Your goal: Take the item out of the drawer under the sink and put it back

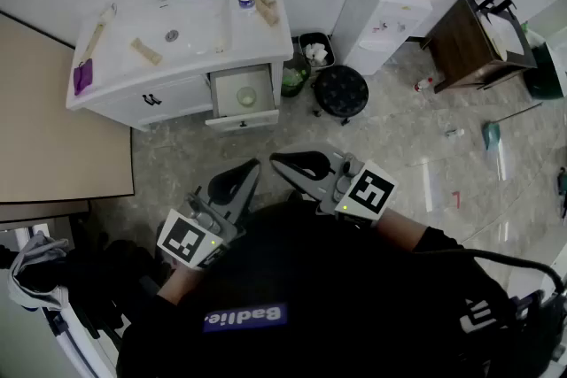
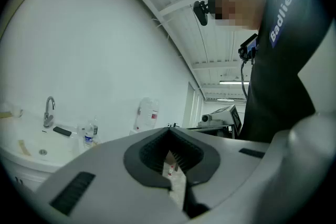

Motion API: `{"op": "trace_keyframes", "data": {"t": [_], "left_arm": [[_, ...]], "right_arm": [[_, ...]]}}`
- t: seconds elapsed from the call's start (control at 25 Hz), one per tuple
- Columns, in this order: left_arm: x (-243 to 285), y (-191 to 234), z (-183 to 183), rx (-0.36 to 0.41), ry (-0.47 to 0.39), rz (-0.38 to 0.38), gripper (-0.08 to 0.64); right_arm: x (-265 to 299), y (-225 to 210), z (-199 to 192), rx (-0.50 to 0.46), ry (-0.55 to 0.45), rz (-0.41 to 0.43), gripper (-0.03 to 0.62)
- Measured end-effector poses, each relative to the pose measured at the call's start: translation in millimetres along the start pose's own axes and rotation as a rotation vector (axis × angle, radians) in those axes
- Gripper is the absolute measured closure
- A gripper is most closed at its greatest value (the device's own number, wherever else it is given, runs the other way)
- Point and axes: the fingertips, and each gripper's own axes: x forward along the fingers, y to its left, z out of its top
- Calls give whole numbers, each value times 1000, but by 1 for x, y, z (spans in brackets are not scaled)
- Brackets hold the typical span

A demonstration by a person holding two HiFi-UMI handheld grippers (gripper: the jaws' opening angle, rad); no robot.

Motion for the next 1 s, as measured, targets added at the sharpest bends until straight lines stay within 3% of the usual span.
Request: {"op": "trace_keyframes", "data": {"t": [1.0], "left_arm": [[39,10,-4,3,-17,101,554]], "right_arm": [[-28,-44,-1,26,-29,-10,592]]}}
